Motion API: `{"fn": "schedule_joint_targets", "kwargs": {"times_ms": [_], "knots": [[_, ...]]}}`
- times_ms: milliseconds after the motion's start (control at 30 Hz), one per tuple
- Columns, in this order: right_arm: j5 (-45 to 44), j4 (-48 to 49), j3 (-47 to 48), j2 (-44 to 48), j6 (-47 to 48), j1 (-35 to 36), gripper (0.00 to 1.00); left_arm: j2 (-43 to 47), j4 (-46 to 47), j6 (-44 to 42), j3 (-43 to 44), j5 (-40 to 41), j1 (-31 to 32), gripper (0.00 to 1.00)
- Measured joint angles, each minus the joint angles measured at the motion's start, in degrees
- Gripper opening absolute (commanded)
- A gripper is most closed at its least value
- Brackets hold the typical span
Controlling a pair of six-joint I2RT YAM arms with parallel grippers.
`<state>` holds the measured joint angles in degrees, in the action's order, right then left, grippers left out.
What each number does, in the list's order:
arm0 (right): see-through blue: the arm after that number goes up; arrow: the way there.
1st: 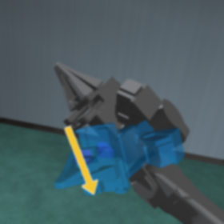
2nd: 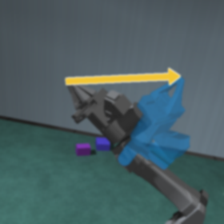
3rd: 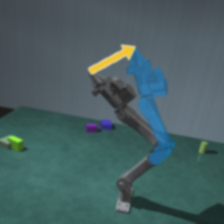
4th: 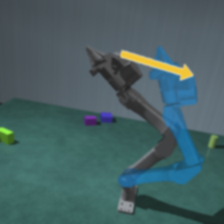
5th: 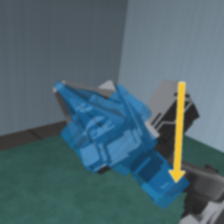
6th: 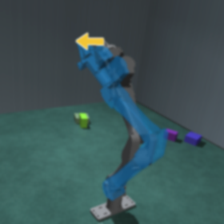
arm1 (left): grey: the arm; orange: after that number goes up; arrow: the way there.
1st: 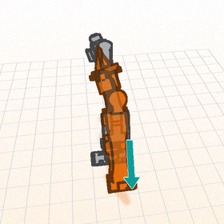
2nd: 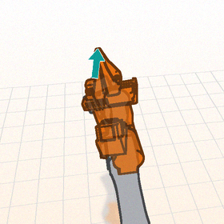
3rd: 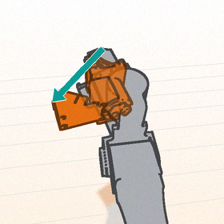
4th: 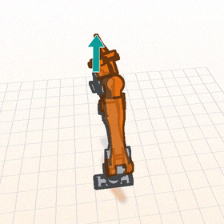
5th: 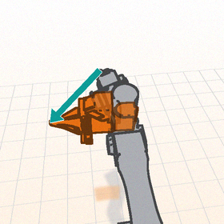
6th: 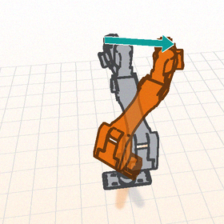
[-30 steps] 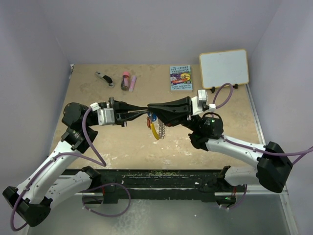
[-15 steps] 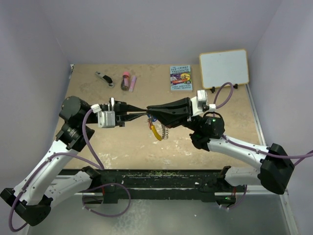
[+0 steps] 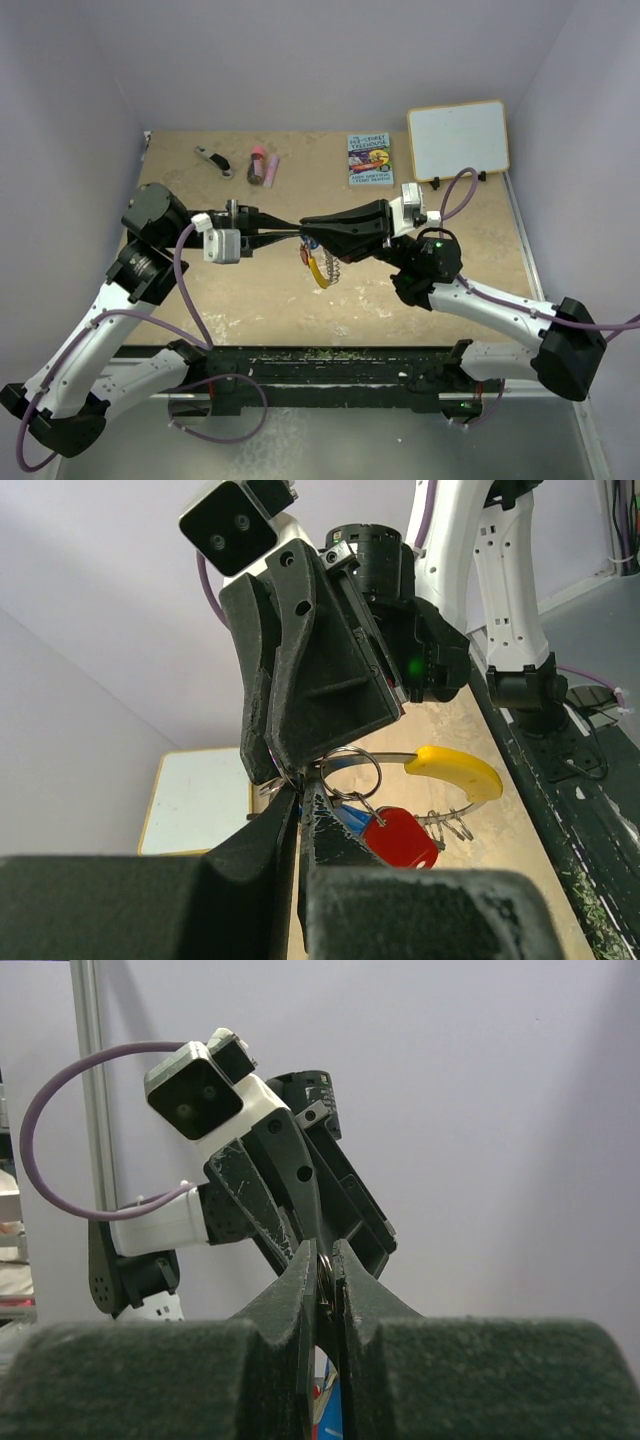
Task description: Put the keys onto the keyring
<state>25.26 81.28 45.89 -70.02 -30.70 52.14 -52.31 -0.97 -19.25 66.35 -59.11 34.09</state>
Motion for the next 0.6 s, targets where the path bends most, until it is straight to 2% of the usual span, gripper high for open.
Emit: {"fn": "schedule_joint_targets", "kwargs": {"times_ms": [600], "knots": [[-1.7, -15.3, -0.5, 6.8, 6.4, 1.2, 0.07, -3.0, -11.5, -7.3, 5.2, -2.2, 0.0, 0.03]]}}
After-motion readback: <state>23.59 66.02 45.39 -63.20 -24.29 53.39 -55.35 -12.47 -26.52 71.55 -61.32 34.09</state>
